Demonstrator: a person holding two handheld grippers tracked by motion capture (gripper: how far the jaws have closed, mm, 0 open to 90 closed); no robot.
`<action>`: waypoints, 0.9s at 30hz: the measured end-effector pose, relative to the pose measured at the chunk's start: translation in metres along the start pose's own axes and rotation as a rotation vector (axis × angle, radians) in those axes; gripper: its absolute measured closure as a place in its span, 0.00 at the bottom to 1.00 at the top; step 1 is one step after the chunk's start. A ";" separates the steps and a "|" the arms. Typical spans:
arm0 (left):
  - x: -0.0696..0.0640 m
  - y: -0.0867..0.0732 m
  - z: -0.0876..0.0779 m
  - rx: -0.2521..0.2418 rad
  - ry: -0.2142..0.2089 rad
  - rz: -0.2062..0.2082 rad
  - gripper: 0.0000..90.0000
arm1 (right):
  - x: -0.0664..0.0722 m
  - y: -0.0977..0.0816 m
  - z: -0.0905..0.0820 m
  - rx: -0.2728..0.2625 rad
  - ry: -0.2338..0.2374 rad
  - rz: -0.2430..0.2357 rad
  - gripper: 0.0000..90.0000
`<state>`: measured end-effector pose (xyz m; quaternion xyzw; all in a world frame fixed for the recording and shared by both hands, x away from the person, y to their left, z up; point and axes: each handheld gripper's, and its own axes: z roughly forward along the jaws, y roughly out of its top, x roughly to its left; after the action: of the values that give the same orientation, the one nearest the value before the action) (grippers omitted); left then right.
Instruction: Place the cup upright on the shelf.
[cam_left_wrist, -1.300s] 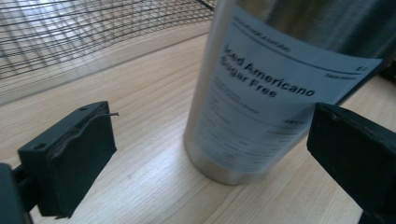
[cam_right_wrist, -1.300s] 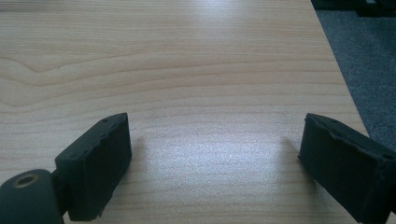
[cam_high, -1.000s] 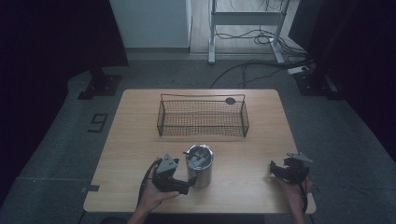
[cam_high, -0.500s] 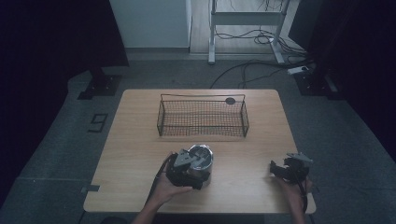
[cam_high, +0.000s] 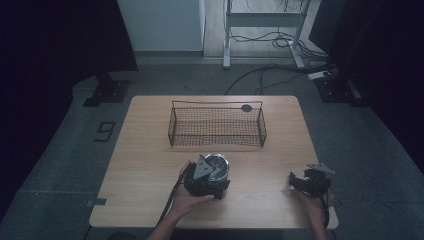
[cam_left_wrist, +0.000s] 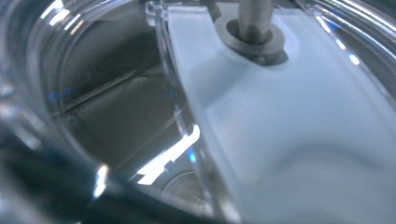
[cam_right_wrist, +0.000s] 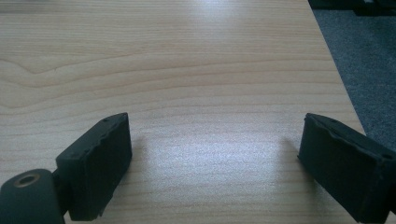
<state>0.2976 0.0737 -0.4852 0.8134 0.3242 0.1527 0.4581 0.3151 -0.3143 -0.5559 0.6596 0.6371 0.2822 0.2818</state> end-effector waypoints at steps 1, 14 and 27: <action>0.000 0.000 0.000 0.001 0.000 0.003 0.03 | 0.000 0.000 0.000 0.000 0.000 0.000 0.10; 0.001 0.001 -0.002 0.013 -0.035 0.036 0.04 | 0.000 0.000 0.000 0.000 -0.003 0.003 0.11; 0.003 0.011 -0.013 -0.021 -0.034 0.035 0.04 | -0.001 0.000 0.000 -0.001 -0.006 0.004 0.11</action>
<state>0.2974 0.0801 -0.4696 0.8166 0.3005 0.1503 0.4694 0.3152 -0.3148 -0.5559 0.6616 0.6347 0.2812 0.2834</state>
